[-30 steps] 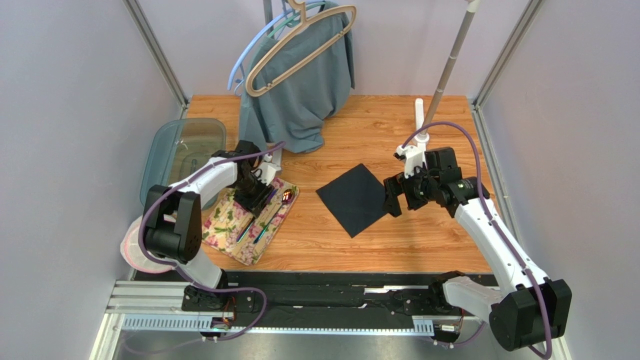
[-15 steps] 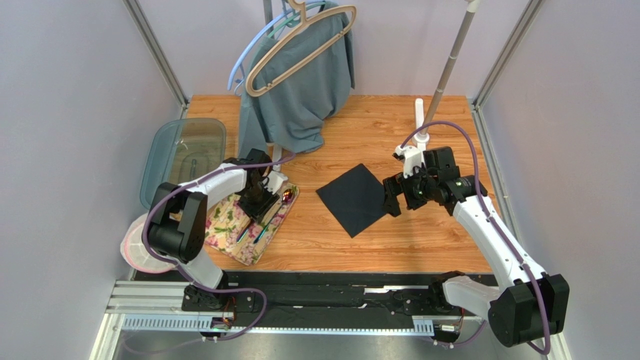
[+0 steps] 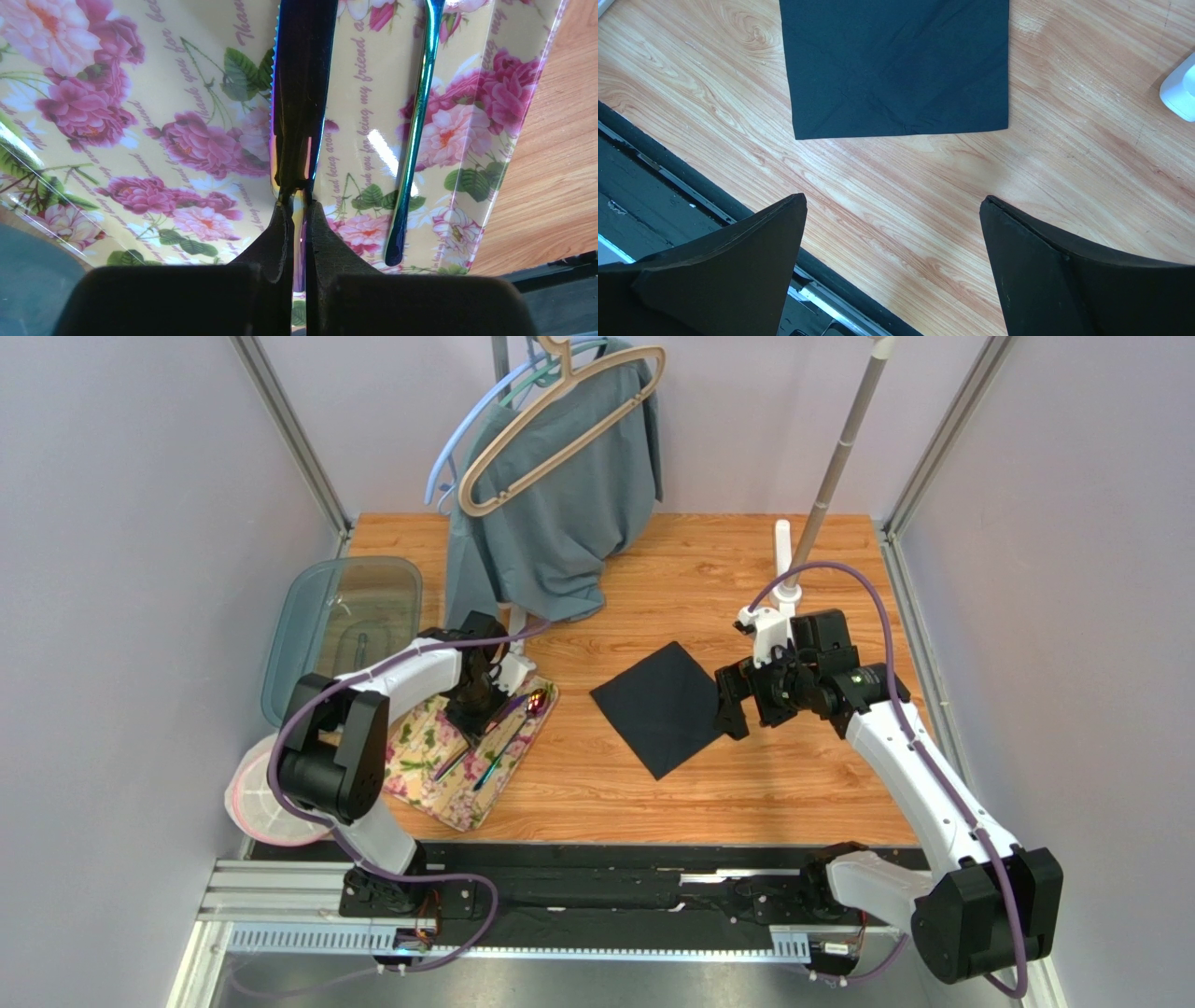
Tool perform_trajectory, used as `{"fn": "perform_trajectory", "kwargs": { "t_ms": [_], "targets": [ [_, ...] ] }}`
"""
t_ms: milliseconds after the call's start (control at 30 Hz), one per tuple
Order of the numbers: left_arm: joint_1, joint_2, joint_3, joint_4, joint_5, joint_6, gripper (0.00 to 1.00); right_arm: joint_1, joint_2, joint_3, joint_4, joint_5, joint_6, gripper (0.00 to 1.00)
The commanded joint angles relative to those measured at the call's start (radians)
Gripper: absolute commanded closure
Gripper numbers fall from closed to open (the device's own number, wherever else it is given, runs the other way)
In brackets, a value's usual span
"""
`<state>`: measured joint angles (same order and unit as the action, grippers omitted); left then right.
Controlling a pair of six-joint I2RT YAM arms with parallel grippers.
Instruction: Place the utensils on the paper napkin and roll it up
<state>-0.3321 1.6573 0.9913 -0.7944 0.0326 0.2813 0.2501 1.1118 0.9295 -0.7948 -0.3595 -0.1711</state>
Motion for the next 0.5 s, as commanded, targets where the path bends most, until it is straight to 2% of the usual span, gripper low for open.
{"fn": "perform_trajectory", "kwargs": {
  "t_ms": [0,467],
  "targets": [
    [-0.004,0.007,0.035,-0.003,0.055,-0.027,1.00,-0.005,-0.012,-0.006,0.039,0.005,-0.005,0.00],
    [-0.005,-0.091,0.139,-0.111,0.049,-0.145,1.00,-0.008,-0.003,0.003,0.046,0.030,0.007,0.00]
  ]
}}
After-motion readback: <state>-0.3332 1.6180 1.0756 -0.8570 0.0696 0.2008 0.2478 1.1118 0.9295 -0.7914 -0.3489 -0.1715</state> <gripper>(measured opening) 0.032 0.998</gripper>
